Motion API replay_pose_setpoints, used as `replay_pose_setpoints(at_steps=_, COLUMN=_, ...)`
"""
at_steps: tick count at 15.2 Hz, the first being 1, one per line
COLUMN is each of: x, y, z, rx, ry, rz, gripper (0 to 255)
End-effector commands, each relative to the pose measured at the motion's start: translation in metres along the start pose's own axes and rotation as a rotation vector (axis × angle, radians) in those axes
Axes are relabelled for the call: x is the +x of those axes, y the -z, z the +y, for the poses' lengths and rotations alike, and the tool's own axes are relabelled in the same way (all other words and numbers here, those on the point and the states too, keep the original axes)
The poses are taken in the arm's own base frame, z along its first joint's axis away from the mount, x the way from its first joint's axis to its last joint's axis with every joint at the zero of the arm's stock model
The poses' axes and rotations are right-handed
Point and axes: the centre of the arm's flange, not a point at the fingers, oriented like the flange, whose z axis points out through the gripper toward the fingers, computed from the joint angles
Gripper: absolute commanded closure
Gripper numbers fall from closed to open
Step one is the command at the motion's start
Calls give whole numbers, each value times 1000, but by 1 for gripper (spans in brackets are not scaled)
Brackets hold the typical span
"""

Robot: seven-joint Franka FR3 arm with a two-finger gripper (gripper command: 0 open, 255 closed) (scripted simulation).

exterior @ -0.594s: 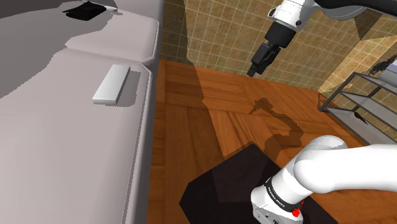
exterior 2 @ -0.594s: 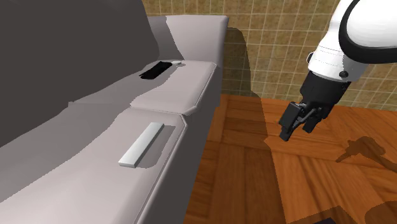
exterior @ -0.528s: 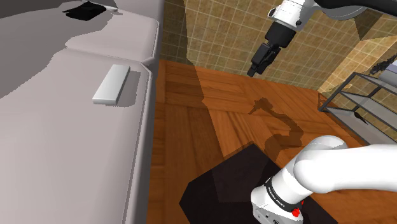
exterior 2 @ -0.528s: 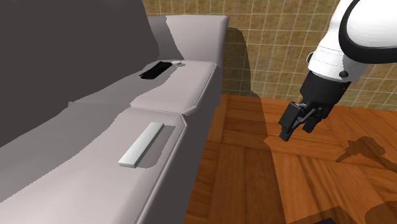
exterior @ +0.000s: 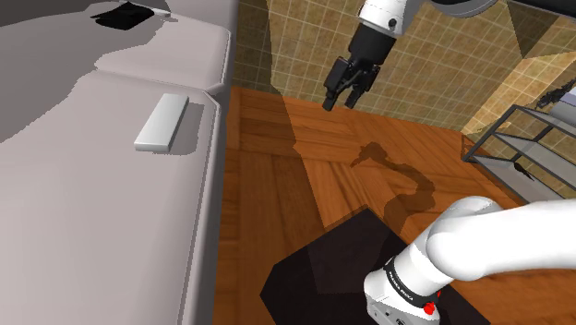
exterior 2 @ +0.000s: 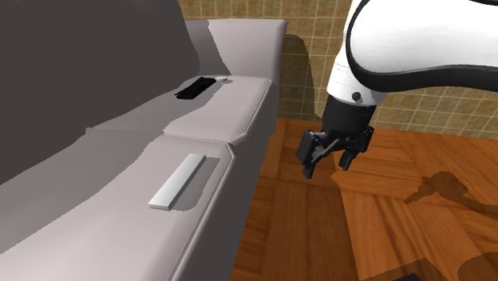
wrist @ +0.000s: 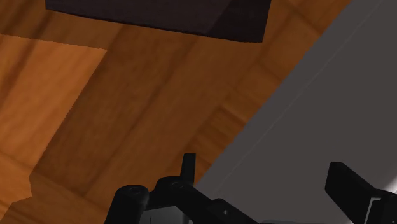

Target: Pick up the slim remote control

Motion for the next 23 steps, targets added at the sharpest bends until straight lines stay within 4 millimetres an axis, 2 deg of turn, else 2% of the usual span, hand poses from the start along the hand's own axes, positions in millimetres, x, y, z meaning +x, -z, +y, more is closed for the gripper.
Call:
replay_pose_setpoints(at_steps=1, x=11, y=-5, z=-23, rx=-8, ry=-32, rz=-5, gripper=0)
replay_pose_setpoints(at_steps=12, x=84, y=-34, z=-155, rx=-55, ry=-189, rz=-33, gripper=0)
replay_pose_setpoints(at_steps=23, x=176, y=-70, z=-272, rx=-103, ry=-345, rz=-60, gripper=0)
